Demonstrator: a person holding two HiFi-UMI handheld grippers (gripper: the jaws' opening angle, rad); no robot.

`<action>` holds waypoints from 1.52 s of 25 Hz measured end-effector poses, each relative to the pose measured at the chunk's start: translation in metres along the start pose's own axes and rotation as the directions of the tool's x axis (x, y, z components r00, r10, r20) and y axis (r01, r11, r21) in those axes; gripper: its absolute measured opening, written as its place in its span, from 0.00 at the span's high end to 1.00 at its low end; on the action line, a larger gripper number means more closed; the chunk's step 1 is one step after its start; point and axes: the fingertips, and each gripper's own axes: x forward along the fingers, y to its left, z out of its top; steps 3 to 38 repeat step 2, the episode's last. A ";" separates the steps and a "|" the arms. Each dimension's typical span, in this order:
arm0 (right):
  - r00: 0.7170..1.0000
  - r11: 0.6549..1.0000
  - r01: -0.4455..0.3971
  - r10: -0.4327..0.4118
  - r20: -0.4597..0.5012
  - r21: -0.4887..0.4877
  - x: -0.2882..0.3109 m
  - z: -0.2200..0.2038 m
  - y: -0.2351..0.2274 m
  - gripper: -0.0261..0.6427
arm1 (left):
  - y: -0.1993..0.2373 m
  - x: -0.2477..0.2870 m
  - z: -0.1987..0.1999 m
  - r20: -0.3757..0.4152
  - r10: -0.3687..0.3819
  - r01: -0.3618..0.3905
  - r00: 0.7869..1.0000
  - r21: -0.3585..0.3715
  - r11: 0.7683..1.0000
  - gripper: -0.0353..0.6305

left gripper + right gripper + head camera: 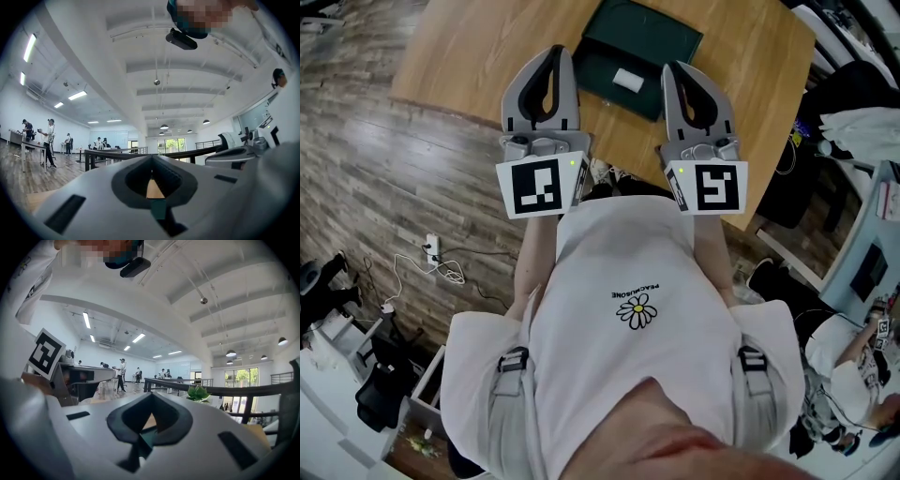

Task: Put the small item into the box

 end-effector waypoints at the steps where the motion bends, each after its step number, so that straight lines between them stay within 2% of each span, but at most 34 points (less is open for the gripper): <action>1: 1.000 1.000 0.001 -0.001 -0.003 0.001 0.000 -0.001 0.000 0.95 | 0.002 0.000 -0.001 -0.004 0.004 -0.004 1.000 0.001 1.000 0.92; 38: 1.000 1.000 0.002 -0.002 -0.006 0.002 0.000 -0.002 0.000 0.95 | 0.003 -0.001 -0.001 -0.007 0.007 -0.007 1.000 0.001 1.000 0.92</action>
